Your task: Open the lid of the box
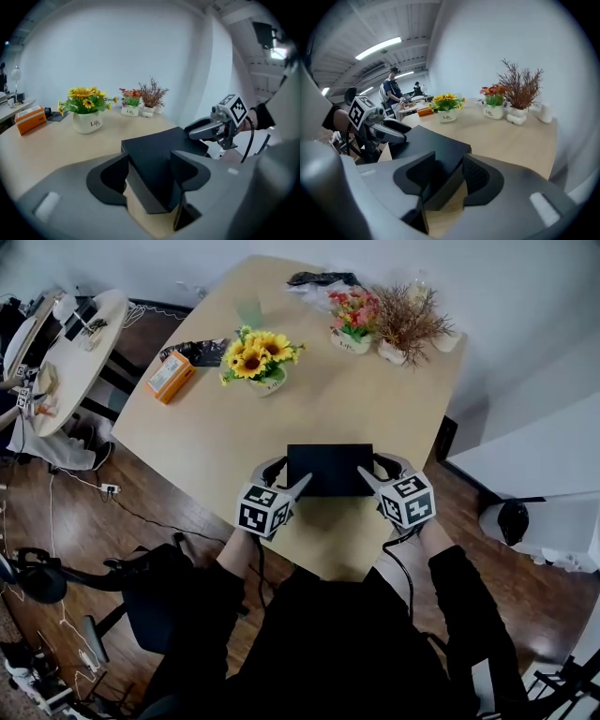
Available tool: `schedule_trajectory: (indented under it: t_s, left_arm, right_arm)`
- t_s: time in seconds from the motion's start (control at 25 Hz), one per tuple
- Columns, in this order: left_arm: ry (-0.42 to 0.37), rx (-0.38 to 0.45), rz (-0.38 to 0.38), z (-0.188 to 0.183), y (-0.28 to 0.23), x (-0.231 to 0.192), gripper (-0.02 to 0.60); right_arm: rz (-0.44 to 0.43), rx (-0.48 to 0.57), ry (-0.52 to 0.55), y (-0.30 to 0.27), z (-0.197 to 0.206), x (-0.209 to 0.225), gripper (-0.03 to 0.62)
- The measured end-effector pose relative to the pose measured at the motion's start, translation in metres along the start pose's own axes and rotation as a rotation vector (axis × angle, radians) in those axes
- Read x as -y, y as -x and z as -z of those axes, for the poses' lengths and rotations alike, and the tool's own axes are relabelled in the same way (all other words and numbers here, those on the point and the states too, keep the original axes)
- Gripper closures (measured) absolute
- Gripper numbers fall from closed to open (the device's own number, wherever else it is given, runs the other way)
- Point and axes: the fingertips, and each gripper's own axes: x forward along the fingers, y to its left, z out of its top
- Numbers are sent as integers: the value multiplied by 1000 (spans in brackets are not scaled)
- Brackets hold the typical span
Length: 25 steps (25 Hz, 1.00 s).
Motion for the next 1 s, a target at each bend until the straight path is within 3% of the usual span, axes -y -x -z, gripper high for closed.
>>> schedule_trajectory:
  t_s: [0.24, 0.32, 0.36, 0.4, 0.44, 0.48, 0.52, 0.56, 0.6, 0.64, 0.68, 0.76, 0.8, 0.84, 0.88, 0.92, 1.0]
  left_arm:
    - [-97, 101, -33, -4, 4, 3, 318]
    - [-130, 115, -52, -7, 3, 3, 318]
    - [-158, 118, -64, -9, 3, 3, 319]
    - [-202, 114, -77, -12, 3, 4, 321]
    - [-268, 101, -87, -14, 3, 7, 322]
    - [-364, 80, -95, -14, 2, 12, 340]
    - [-477, 57, -96, -13, 0, 19, 558]
    - [-572, 41, -91, -10, -1, 28, 563]
    - [-612, 36, -84, -8, -2, 35, 561]
    - [-581, 39, -81, -7, -2, 36, 548]
    - [-486, 47, -85, -6, -1, 31, 506]
    - [-191, 59, -92, -4, 2, 7, 421]
    - [-46, 58, -83, -4, 3, -6, 349]
    - [57, 50, -66, -5, 3, -15, 294]
    - [107, 36, -41, -8, 2, -20, 284]
    - [107, 13, -11, -10, -1, -19, 282]
    - [40, -58, 53, -11, -9, -9, 282]
  right_arm:
    - [45, 64, 123, 2, -1, -2, 414]
    - [60, 57, 275, 1, -2, -11, 424]
    - [68, 52, 383, -1, -3, -21, 539]
    - [77, 50, 465, -2, -4, -31, 594]
    - [82, 50, 489, -4, -6, -36, 594]
    - [82, 51, 452, -6, -7, -37, 574]
    - [77, 57, 374, -6, -8, -34, 513]
    - [74, 67, 291, -5, -10, -27, 495]
    - [74, 79, 229, -2, -11, -20, 482]
    - [75, 88, 190, 1, -12, -13, 461]
    - [73, 90, 158, 5, -12, -7, 449]
    - [55, 79, 65, 8, -9, 4, 434]
    - [38, 71, -1, 9, -8, 9, 422]
    - [18, 61, -70, 8, -6, 13, 405]
    - [-4, 49, -131, 6, -5, 15, 382]
    - [-26, 33, -177, 3, -3, 15, 358]
    - [-62, -6, -223, -5, 0, 13, 315]
